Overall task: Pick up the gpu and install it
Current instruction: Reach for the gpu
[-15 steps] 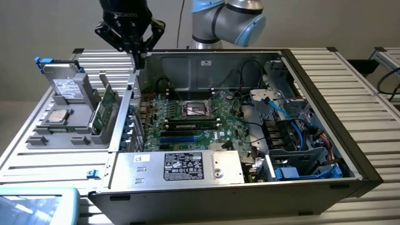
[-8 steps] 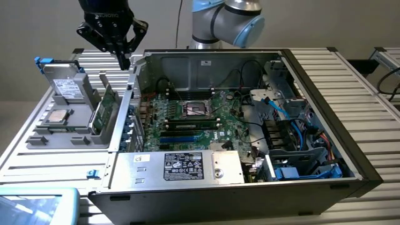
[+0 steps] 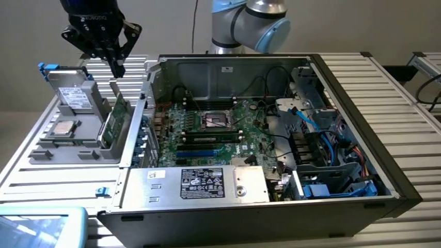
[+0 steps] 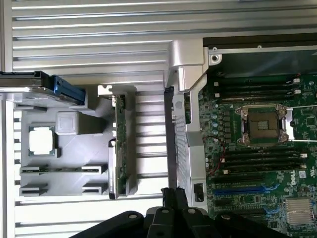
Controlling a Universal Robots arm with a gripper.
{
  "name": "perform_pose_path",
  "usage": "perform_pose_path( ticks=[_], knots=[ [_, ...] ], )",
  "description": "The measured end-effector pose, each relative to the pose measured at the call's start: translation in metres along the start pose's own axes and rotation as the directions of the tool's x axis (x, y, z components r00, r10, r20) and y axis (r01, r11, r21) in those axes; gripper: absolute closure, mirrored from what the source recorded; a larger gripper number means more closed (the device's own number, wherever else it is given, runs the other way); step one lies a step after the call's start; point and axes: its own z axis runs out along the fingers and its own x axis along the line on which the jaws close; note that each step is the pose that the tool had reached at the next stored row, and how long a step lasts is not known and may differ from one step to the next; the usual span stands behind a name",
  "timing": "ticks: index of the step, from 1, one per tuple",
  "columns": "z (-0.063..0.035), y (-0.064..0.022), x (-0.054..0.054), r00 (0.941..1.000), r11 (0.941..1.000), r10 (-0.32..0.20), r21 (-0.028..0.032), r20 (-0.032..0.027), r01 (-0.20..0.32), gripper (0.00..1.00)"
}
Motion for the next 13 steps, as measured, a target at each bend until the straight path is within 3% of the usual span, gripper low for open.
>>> perform_pose_path(
  ticks=[13],
  knots=[
    [0.0004,-0.0022,0.055,1.0000,1.0000,0.000,0.0000,0.0000,0.000,0.88]
  ],
)
